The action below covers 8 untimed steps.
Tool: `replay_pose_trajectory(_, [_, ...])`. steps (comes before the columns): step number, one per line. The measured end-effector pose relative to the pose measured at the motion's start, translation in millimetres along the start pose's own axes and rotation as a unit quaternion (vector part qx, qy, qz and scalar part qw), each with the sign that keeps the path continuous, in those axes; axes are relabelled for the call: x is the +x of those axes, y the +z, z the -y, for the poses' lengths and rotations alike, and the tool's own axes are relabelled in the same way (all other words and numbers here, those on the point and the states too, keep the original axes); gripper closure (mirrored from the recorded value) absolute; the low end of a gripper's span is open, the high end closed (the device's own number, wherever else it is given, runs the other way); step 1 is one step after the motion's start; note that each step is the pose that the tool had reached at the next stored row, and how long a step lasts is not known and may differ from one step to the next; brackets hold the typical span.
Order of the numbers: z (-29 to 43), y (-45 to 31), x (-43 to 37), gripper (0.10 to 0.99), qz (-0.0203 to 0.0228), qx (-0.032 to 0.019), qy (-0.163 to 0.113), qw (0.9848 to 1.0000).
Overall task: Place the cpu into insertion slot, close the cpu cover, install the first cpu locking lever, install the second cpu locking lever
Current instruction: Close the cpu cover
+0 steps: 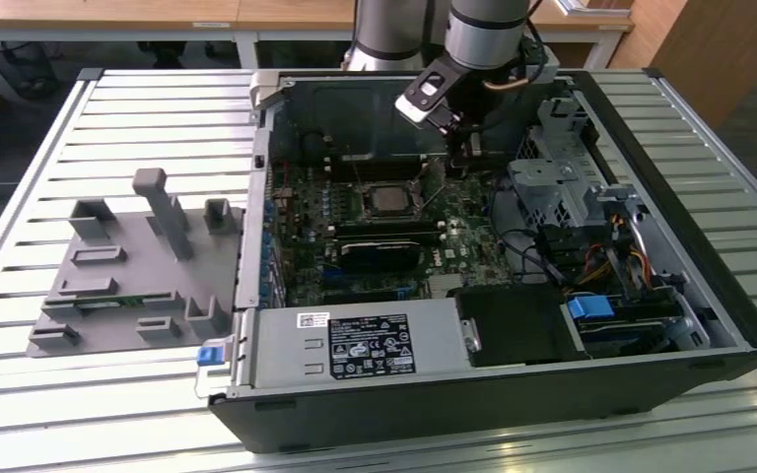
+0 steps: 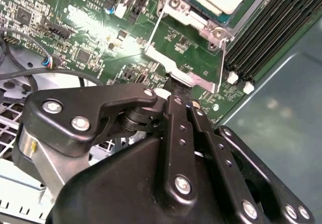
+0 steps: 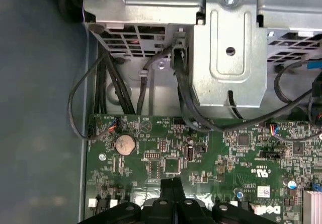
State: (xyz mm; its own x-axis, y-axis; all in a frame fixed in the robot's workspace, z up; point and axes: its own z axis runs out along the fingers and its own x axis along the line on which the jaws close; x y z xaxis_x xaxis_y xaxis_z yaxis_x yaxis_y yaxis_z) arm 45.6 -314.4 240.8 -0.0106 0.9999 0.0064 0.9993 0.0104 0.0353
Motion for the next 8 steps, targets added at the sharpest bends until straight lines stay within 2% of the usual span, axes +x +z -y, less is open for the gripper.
replay_pose_trajectory(8, [4.1,-0.1,0.0,0.980,0.0000,0.0000,0.000,1.0000])
